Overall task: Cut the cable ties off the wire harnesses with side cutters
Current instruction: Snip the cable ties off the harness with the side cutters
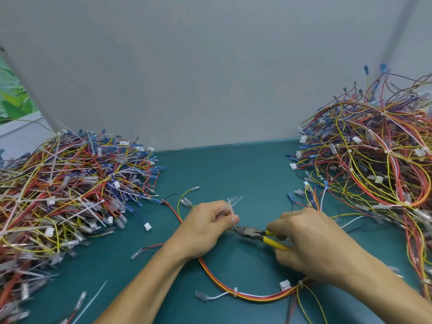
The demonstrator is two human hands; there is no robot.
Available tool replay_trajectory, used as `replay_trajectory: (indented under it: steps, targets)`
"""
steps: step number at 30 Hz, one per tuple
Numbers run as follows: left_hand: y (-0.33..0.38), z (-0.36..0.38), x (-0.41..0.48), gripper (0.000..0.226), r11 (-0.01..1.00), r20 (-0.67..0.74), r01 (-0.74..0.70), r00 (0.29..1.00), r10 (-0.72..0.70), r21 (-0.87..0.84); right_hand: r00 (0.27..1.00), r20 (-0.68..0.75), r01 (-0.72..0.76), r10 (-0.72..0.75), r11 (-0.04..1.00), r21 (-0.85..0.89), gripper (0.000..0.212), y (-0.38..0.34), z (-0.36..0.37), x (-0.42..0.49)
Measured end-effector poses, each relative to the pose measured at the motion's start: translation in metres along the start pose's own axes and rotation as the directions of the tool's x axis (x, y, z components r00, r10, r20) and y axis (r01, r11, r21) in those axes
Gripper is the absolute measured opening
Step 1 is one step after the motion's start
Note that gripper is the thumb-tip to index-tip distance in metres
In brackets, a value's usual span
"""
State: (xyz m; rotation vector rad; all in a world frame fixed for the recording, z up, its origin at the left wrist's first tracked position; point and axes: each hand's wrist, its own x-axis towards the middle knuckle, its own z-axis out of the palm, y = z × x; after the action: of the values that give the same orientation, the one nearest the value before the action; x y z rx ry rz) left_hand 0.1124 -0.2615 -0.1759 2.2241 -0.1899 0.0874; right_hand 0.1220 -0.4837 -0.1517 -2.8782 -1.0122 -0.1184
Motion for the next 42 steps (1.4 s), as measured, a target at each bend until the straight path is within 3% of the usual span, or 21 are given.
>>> replay_trajectory:
  steps: [6, 12, 16, 19, 22, 28, 35, 42]
  targets:
    - [0.002, 0.000, -0.003, 0.025, 1.000, -0.027, 0.001, 1.000, 0.000, 0.027, 1.000, -0.005, -0.022, 0.022, 0.999, 0.036, 0.027, -0.004, -0.002, 0.000]
    - [0.020, -0.008, -0.010, 0.026, 0.999, -0.050, -0.013, 0.999, 0.014, 0.033, 0.981, -0.024, -0.191, 0.195, 0.976, 0.104, 0.018, 0.012, -0.011, -0.002]
    - [0.043, -0.013, -0.020, 0.029, 0.977, 0.032, -0.119, 0.993, 0.115, 0.176, 0.917, -0.058, -0.387, 0.395, 0.916, 0.107, 0.017, 0.023, -0.010, -0.002]
    - [0.055, -0.013, -0.029, 0.026, 0.949, 0.152, -0.165, 0.980, 0.127, 0.269, 0.871, -0.109, -0.481, 0.478, 0.877, -0.001, 0.024, 0.027, -0.008, -0.004]
    - [0.062, -0.010, -0.044, 0.024, 0.911, 0.257, -0.189, 0.962, 0.096, 0.366, 0.852, -0.050, -0.524, 0.522, 0.848, -0.077, 0.035, 0.031, -0.005, -0.007]
    - [0.069, -0.001, -0.088, 0.020, 0.833, 0.374, -0.214, 0.927, 0.009, 0.510, 0.864, 0.007, -0.500, 0.503, 0.860, -0.104, 0.023, 0.028, 0.001, -0.006]
    - [0.066, 0.007, -0.111, 0.021, 0.764, 0.478, -0.246, 0.873, -0.092, 0.597, 0.816, 0.080, -0.578, 0.573, 0.800, 0.161, 0.017, 0.028, -0.001, 0.005]
    - [0.060, -0.002, -0.103, 0.045, 0.751, 0.515, -0.299, 0.855, -0.064, 0.589, 0.774, -0.074, -0.556, 0.629, 0.730, 0.397, 0.014, 0.034, -0.003, 0.016]
